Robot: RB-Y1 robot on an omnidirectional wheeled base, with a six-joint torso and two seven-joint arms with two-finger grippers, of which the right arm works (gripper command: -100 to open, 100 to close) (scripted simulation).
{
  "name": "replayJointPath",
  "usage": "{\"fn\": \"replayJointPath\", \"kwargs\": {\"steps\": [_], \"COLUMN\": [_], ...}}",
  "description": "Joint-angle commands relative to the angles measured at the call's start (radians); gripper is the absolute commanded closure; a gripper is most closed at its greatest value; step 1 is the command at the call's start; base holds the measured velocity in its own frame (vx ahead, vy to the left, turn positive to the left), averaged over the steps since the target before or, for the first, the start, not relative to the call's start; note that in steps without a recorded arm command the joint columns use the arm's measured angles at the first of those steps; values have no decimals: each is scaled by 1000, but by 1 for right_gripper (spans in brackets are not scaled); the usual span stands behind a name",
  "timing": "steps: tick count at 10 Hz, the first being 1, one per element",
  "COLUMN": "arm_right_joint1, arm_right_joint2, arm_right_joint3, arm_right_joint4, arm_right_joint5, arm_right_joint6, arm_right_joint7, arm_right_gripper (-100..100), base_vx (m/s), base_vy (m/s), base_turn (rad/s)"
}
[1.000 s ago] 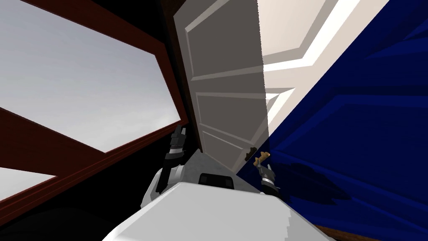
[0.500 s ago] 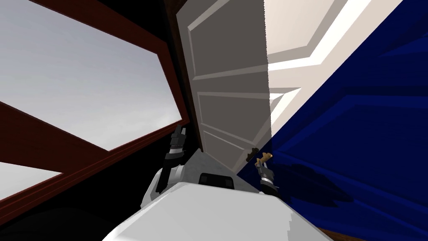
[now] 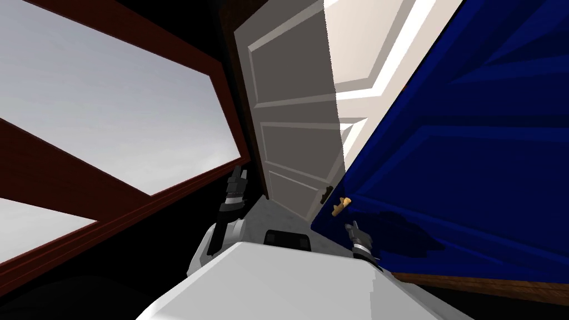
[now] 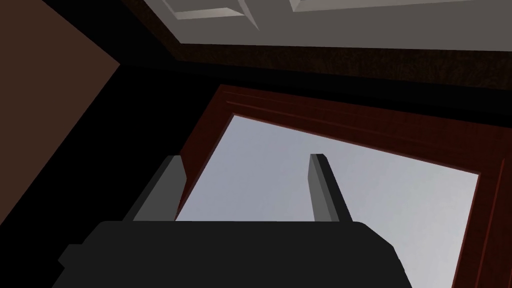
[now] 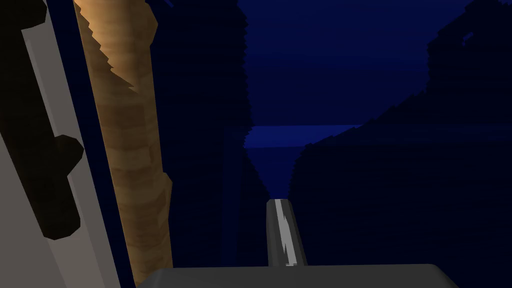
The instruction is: Pull the door open
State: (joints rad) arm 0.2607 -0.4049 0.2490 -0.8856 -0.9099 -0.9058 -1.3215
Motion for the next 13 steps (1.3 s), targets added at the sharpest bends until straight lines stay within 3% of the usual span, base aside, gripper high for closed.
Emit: {"fn": "replayJointPath", "kwargs": {"steps": [1, 6, 8, 9, 13], "arm_right_joint1": [16, 13, 11, 39, 85], "arm_right_joint2": [-11, -42, -39, -44, -49], "arm_right_joint3": [6, 75, 73, 62, 36], "arm_right_joint4": [-3, -75, -66, -48, -5], "arm_right_joint5": [0, 23, 22, 16, 3], "arm_right_joint6": [-7, -42, -44, -40, -33], "arm_right_joint7": [-9, -60, -59, -56, -46], "arm_right_gripper": [-100, -100, -100, -100, -100], "base_vx": [-202, -171, -37, -126, -165], "base_vy": [-32, 102, 67, -19, -84], "base_turn": [-65, 91, 16, -197, -126]}}
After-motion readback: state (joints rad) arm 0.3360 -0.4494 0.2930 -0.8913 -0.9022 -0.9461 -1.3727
